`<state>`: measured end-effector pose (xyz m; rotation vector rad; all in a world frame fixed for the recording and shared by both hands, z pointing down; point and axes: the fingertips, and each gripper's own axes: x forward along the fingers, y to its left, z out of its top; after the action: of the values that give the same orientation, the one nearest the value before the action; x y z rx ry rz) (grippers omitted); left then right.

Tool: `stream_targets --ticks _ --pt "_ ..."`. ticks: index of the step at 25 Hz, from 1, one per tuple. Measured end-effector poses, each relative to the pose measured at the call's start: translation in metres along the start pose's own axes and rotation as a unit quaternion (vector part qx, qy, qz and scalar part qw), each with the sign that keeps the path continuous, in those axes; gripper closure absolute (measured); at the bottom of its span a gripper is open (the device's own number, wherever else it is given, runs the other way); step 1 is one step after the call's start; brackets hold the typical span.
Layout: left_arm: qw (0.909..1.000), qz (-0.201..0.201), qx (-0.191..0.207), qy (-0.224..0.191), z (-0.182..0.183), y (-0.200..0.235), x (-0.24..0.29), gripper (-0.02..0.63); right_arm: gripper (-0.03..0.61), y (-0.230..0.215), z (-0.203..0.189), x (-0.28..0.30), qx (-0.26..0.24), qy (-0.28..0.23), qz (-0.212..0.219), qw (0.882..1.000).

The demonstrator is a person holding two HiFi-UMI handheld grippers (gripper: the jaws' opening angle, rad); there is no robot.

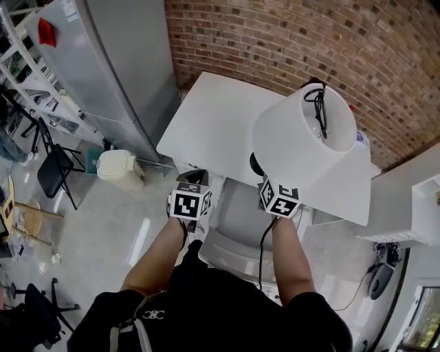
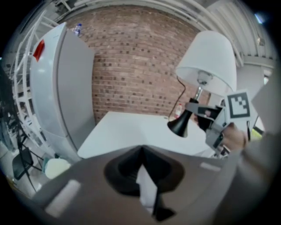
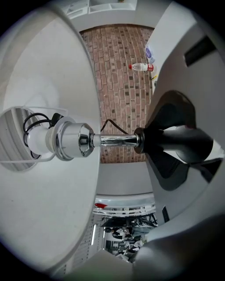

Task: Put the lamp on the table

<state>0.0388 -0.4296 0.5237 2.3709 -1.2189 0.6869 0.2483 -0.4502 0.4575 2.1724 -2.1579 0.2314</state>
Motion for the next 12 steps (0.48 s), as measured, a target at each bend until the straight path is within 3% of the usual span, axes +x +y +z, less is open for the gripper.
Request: stream_targets --ticks 6,12 --pt "0.9990 -0.041 0.013 0.013 0.008 0.015 0.052 0.612 0.433 -0.020 -0.021 0.047 0.008 -0.007 -0.042 0.999" --pt "0.9979 -0.052 0.012 0.038 -0.007 0.039 0.087 0.612 0.433 -0.036 -0.050 0.096 0.014 -0.006 -0.073 0.997"
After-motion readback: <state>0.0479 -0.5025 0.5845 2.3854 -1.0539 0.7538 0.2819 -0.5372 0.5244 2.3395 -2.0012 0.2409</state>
